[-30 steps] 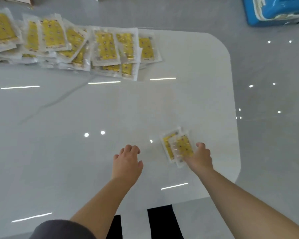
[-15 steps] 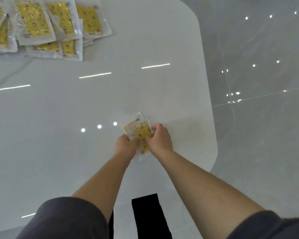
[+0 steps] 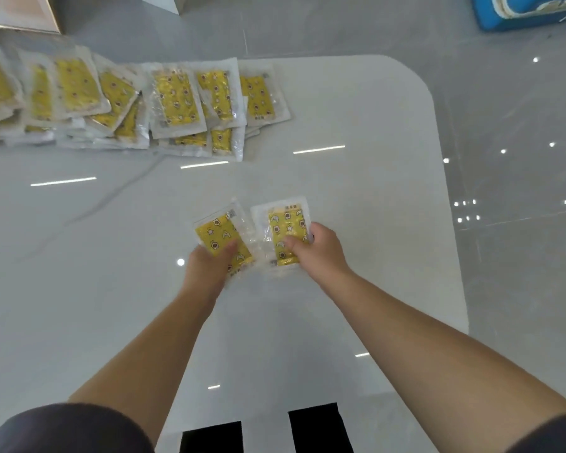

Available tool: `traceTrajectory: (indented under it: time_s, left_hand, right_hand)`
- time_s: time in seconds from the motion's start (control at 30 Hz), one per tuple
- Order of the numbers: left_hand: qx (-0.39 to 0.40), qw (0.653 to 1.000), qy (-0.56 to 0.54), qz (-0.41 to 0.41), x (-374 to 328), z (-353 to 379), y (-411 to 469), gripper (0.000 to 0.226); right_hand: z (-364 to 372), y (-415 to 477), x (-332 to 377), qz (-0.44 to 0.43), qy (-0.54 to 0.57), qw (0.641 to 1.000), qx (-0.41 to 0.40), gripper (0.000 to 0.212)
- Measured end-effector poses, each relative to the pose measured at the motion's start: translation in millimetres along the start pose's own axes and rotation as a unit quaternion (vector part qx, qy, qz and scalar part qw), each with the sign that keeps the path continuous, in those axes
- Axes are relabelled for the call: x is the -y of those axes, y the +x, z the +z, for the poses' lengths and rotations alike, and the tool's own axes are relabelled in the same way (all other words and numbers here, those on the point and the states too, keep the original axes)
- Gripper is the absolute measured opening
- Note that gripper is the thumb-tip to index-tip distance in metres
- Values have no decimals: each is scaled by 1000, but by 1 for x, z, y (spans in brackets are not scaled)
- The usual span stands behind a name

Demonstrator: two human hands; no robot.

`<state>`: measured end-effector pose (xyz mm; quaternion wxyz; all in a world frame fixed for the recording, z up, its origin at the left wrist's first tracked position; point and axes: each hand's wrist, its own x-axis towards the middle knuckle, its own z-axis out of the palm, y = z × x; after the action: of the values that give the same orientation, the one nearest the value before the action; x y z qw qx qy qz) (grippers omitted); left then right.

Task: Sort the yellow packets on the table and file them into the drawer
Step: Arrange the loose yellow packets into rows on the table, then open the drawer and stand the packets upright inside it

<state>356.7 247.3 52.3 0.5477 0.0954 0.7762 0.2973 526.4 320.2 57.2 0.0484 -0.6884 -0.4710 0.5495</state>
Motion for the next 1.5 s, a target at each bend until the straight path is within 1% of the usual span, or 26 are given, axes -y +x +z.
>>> traceTrajectory:
  time_s: [0.03, 0.1, 0.17, 0.2, 0.23, 0.3, 0.37, 0.43, 0.53, 0.63, 0.7, 0.8, 0.87, 0.93, 0.97, 1.03, 1.1, 1.13, 1.2, 1.27, 1.3, 1.37, 1.5]
  left_hand:
    - [1, 1000, -3, 6, -10, -20, 9, 12]
    - [29, 999, 13, 30, -28, -61, 28, 23]
    - [49, 996, 57, 38, -45, -101, 48, 34]
    - [42, 996, 73, 40, -52, -120, 57, 37]
    - [30, 995, 84, 47, -61, -138, 66, 34]
    - [-12, 994, 77, 78, -79, -168, 80, 19]
    - [-58, 992, 50, 103, -97, -191, 94, 11]
    - [-92, 989, 20, 117, -114, -209, 108, 10]
    - [-108, 987, -35, 111, -134, -226, 135, 7]
    - [-121, 984, -86, 103, -153, -234, 156, 19]
    - [-126, 984, -87, 96, -163, -235, 165, 27]
    - [-139, 988, -24, 59, -167, -233, 173, 36]
    - [-178, 982, 56, 38, -163, -231, 170, 38]
    - [-223, 960, 155, 64, -154, -226, 159, 41]
    - [-234, 946, 198, 100, -147, -222, 151, 44]
    - [-225, 916, 275, 186, -132, -205, 133, 49]
    - [-168, 892, 348, 235, -111, -176, 114, 54]
    - [-125, 882, 386, 238, -98, -156, 103, 59]
    - [-32, 862, 460, 212, -69, -112, 83, 76]
    - [52, 831, 529, 165, -41, -67, 67, 95]
    - [81, 818, 551, 142, -30, -45, 61, 102]
    - [100, 811, 567, 102, -14, -3, 52, 115]
    - [79, 814, 574, 38, -12, 69, 43, 133]
  right_hand:
    - [9, 5, 14, 6, 22, 1000, -9, 35]
    - [29, 15, 45, 19, 49, 999, -2, 22]
    - [52, 26, 75, 28, 63, 997, 21, 2]
    - [63, 31, 91, 27, 72, 997, 31, 6]
    - [73, 35, 106, 21, 80, 996, 35, 11]
    - [91, 44, 132, 3, 95, 995, 25, 14]
    - [106, 53, 155, -7, 103, 995, 8, 20]
    - [118, 63, 176, -13, 97, 995, -2, 21]
    - [136, 80, 205, -9, 115, 993, -3, 29]
    - [152, 96, 231, -5, 162, 987, -10, 33]
    - [161, 104, 244, 0, 180, 983, -20, 30]
    - [169, 109, 248, 25, 116, 992, -47, 14]
    - [167, 108, 238, 41, 50, 996, -67, 5]
    - [159, 105, 221, 22, -31, 995, -94, 5]
    - [152, 102, 209, 3, -76, 992, -105, 5]
    - [133, 94, 181, -30, -174, 977, -119, 18]
    - [108, 87, 148, -41, -275, 953, -118, 37]
    - [94, 84, 130, -32, -320, 941, -109, 48]
    - [65, 81, 97, 1, -375, 924, -78, 69]
    - [35, 82, 73, 35, -392, 918, -39, 89]
    - [21, 84, 63, 47, -401, 915, -19, 98]
    - [-8, 88, 49, 65, -426, 902, 15, 113]
    - [-70, 103, 32, 92, -482, 870, 52, 128]
